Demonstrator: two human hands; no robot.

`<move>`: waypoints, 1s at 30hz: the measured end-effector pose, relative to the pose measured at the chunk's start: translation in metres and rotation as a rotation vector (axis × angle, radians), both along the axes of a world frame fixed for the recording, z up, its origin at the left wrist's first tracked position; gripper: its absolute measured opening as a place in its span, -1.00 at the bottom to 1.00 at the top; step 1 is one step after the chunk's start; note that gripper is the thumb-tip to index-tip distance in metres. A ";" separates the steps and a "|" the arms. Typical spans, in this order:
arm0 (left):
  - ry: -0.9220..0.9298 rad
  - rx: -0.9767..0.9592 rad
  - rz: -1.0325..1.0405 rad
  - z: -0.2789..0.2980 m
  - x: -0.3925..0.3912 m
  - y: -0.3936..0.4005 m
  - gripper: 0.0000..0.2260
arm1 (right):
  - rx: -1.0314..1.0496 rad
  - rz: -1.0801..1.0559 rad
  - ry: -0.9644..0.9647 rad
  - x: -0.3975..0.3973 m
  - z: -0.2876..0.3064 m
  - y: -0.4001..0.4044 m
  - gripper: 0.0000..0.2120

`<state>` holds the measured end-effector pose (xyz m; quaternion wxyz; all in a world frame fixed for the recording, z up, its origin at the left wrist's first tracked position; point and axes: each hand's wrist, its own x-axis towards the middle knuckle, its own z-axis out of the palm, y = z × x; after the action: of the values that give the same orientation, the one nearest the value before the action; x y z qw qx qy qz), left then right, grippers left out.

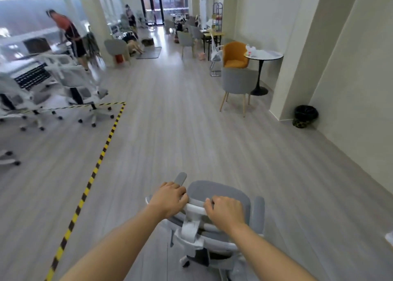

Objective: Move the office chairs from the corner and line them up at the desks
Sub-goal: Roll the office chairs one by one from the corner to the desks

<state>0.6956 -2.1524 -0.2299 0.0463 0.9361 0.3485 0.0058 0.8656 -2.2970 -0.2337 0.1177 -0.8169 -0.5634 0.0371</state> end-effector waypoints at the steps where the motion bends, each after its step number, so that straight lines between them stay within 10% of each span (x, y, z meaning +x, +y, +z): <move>1: 0.001 0.005 0.035 -0.001 -0.019 0.007 -0.53 | -0.006 0.030 0.003 -0.014 0.001 0.012 -0.55; 30: -0.053 0.125 0.663 -0.006 -0.486 0.311 -0.41 | 0.001 0.559 0.003 -0.433 -0.009 0.451 -0.51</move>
<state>0.2096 -1.8415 -0.2360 -0.0066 0.7722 0.6318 0.0665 0.4330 -1.8456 -0.2429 0.1039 -0.6297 -0.7668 0.0689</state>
